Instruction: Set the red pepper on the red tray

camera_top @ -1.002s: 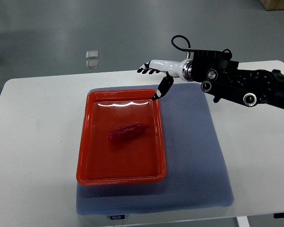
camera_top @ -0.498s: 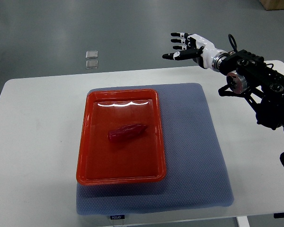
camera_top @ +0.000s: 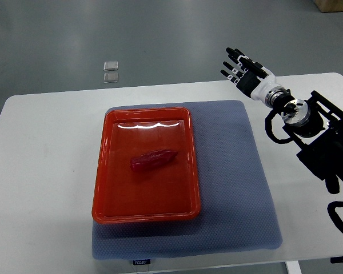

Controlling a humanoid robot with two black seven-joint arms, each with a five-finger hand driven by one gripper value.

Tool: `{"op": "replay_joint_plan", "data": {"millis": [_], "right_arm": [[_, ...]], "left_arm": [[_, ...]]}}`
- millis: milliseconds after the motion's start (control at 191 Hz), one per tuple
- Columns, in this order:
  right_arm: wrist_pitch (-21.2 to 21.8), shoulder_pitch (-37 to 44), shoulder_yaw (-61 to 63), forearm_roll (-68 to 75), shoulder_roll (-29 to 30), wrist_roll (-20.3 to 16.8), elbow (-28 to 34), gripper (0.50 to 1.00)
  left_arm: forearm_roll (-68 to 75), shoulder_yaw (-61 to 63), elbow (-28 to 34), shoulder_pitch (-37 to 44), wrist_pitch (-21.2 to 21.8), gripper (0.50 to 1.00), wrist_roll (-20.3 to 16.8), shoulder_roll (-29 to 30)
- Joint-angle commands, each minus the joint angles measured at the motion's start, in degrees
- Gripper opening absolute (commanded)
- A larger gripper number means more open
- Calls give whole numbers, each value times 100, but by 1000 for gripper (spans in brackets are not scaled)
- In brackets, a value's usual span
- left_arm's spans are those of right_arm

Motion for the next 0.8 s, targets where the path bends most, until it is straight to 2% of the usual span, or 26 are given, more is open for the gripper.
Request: {"op": "replay_joint_plan", "data": {"millis": [0,94,231,525,619,797], "right_arm": [[30,-28,14,80,6,103,-73,924],[145,-28,14,88,6,217,-161,924],[400,-10,-21,18,-47,577,-495,924],[514,-19,-126,-360,-56,656,-969,926],[514,-19,-126,-641,-56,788,-1005,924],[461,-19,-144,-1028,-3,806,-1005,924]], "left_arm": [[-3,0,0,8,0,1000,0,0],[-3,0,0,8,0,1000,0,0],[-3,0,0,17,0,1000,0,0],[-3,0,0,17,0,1000,0,0],[-3,0,0,17,0,1000,0,0],[-3,0,0,17,0,1000,0,0]]}}
